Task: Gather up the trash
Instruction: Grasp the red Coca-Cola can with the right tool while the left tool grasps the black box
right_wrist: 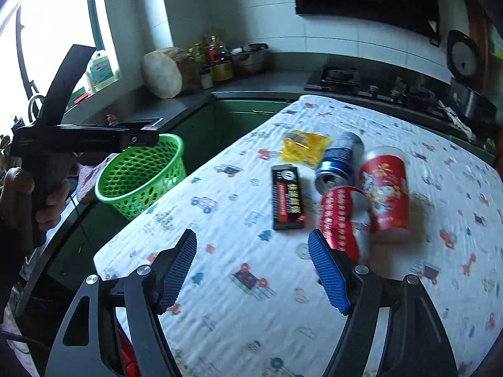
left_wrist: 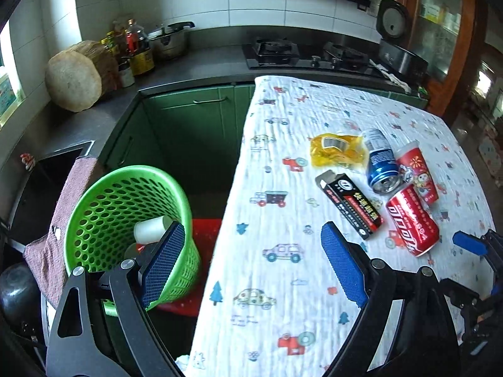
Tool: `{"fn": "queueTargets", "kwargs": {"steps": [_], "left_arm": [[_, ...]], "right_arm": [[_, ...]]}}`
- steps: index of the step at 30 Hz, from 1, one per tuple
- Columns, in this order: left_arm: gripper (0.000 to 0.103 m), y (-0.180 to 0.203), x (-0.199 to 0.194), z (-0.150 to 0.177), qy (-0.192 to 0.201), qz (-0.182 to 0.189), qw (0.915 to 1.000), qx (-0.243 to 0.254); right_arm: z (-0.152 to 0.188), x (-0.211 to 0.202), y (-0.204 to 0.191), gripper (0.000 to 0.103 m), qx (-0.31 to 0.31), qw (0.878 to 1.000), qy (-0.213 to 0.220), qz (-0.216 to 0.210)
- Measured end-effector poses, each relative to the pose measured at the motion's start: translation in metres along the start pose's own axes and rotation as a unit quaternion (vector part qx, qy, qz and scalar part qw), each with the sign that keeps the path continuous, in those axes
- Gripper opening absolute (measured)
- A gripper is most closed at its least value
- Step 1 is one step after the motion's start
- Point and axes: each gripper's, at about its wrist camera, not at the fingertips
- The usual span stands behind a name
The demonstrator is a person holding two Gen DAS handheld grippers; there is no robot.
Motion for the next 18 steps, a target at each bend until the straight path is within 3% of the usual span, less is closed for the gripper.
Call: {"fn": "queueTargets", "kwargs": {"steps": [8, 13, 18], "left_arm": [[0.087, 0.05, 0.026, -0.016, -0.016, 0.033, 0.999, 0.025], [0.087, 0.061, 0.039, -0.021, -0.028, 0.044, 0.9983, 0.025], [0.087, 0.063, 0.049, -0.027, -0.035, 0.047, 0.998, 0.021]], "right_arm": [[0.008, 0.003, 0.054, 0.071, 0.059, 0.997, -0.013, 0.048], [0.003, 0.024, 0.07, 0.071, 0.084, 0.995, -0.029, 0.047], [-0.005, 0.05, 0.079, 0.064, 0.1, 0.993, -0.052, 0.036]]}}
Point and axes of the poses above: each gripper's, at about its wrist camera, not at the fingertips, and x roughly the way its jaws point, y to its right, z to its underside, and after that the axes turned 4 degrees about x, right-handed
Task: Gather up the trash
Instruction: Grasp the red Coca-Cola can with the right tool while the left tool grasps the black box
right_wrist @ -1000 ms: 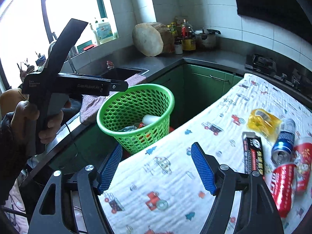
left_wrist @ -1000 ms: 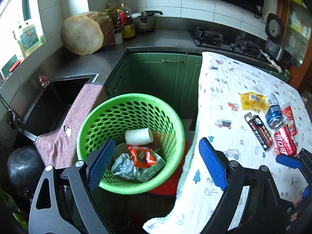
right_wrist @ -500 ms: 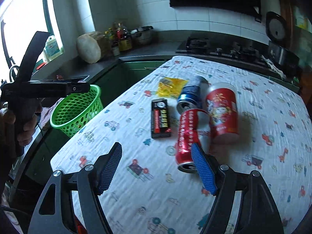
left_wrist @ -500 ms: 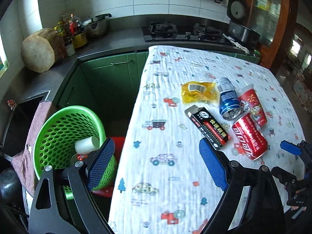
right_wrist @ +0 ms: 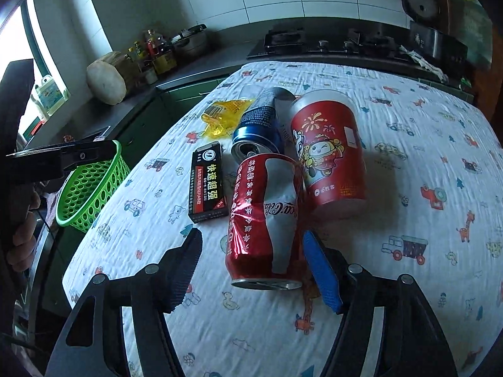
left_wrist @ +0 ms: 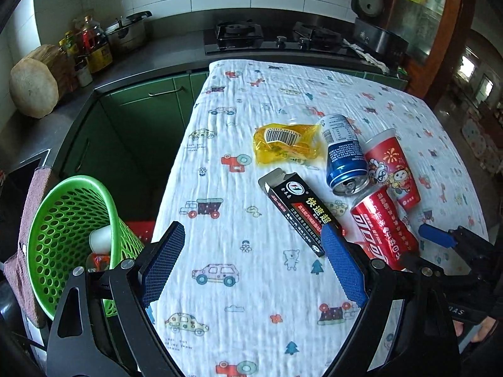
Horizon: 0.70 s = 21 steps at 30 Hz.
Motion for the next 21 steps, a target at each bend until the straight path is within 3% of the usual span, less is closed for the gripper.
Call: {"fn": "queueTargets", "kwargs": {"steps": [21], "left_arm": [[0.087, 0.008, 0.037, -0.02, -0.028, 0.025, 0.9992, -0.016]], "right_arm": [[-0.021, 0.047, 0.0, 0.063, -0.013, 0.999, -0.033, 0.011]]}}
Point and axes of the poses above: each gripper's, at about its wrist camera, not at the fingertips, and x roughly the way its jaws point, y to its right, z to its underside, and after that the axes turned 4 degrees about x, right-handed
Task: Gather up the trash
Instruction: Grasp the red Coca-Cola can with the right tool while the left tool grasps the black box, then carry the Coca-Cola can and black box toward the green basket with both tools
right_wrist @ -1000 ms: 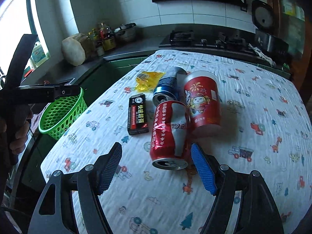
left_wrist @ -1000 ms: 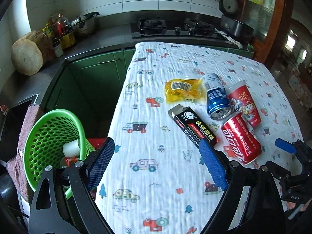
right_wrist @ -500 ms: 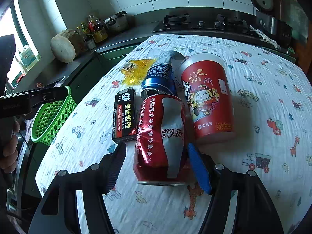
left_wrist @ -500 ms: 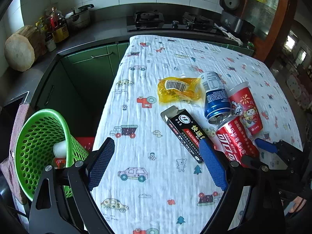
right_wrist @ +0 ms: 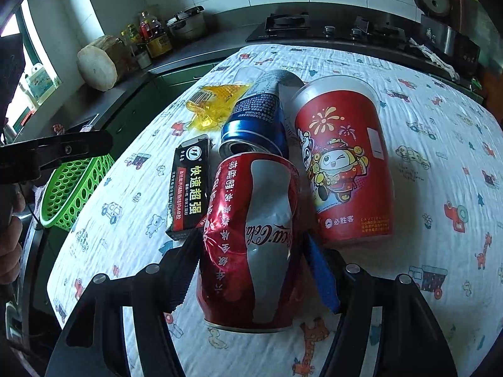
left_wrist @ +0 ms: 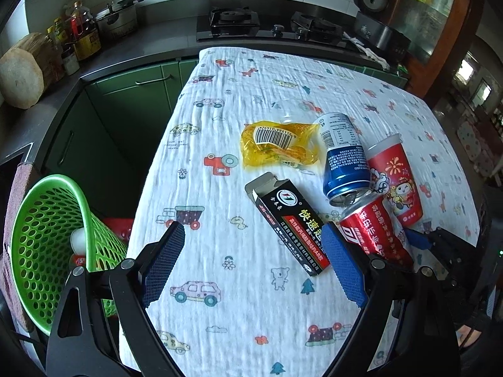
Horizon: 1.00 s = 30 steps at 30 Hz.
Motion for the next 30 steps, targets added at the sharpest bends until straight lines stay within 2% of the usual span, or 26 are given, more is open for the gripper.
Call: {"fn": "queueTargets", "kwargs": {"steps": [10, 15, 21, 30], "left_arm": [[0.086, 0.021, 0.033, -0.005, -0.039, 0.022, 0.9985, -0.031], [0.084, 0.032, 0.055, -0.008, -0.063, 0.02, 0.9969, -0.043], [0.076, 0.04, 0.075, -0.008, -0.087, 0.025, 0.9942, -0.057], [0.071, 0.048, 0.09, -0.006, -0.108, 0.01, 0.9923, -0.06]], "right_arm": [[0.016, -0.023, 0.01, 0.062, 0.019, 1.0, 0.013, 0.008], [0.028, -0.04, 0.018, 0.062, 0.032, 0.999, 0.024, 0.012], [0.04, -0.055, 0.028, 0.062, 0.045, 0.998, 0.032, 0.02], [0.05, -0.065, 0.039, 0.062, 0.061, 0.997, 0.036, 0.027]]}}
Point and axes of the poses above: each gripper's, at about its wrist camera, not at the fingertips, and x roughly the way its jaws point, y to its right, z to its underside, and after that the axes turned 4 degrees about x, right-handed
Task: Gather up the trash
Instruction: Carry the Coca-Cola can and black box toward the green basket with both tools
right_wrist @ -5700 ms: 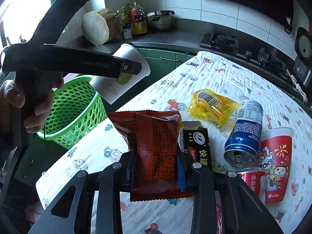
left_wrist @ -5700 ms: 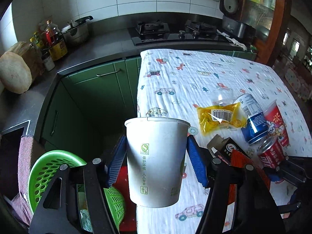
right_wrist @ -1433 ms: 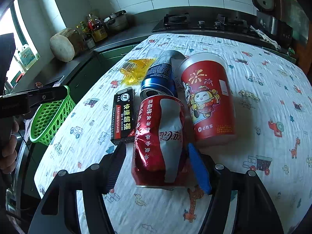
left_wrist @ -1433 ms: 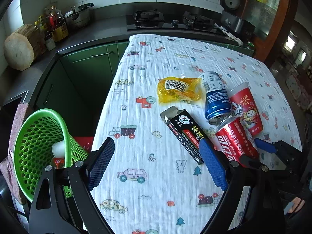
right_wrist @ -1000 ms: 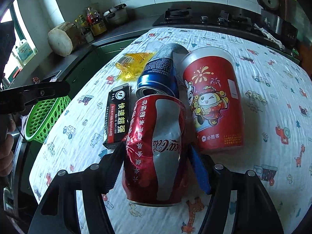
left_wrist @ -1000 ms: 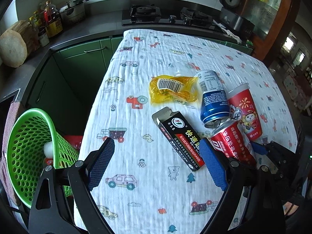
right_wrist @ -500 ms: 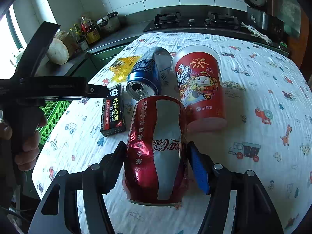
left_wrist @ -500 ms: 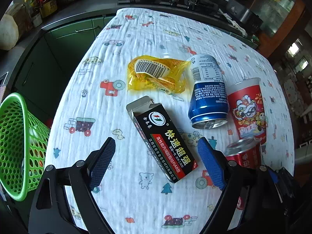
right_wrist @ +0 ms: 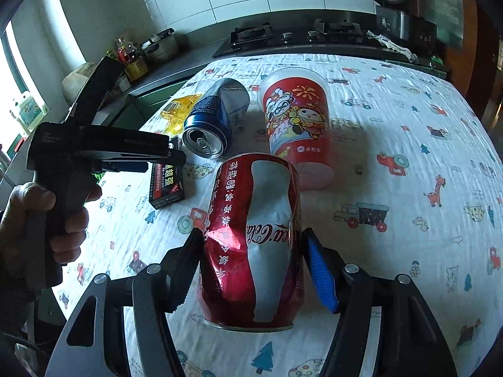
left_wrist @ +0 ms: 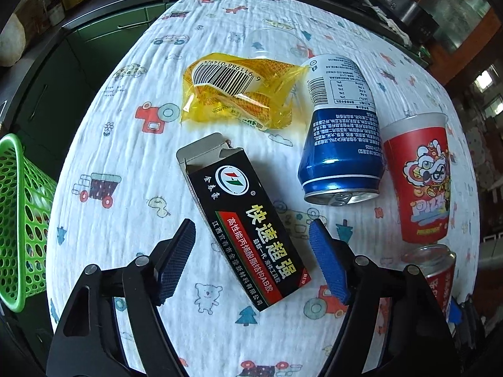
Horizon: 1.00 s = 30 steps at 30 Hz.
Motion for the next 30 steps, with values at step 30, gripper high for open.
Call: {"fn": "queueTargets", "kwargs": {"steps": [30], "left_arm": [[0.052, -0.045, -0.075, 0.027, 0.063, -0.013, 0.9979, 0.012]], "right_arm": [[-0.009, 0.004, -0.048, 0.062, -0.05, 0.998, 0.004, -0.044]]}}
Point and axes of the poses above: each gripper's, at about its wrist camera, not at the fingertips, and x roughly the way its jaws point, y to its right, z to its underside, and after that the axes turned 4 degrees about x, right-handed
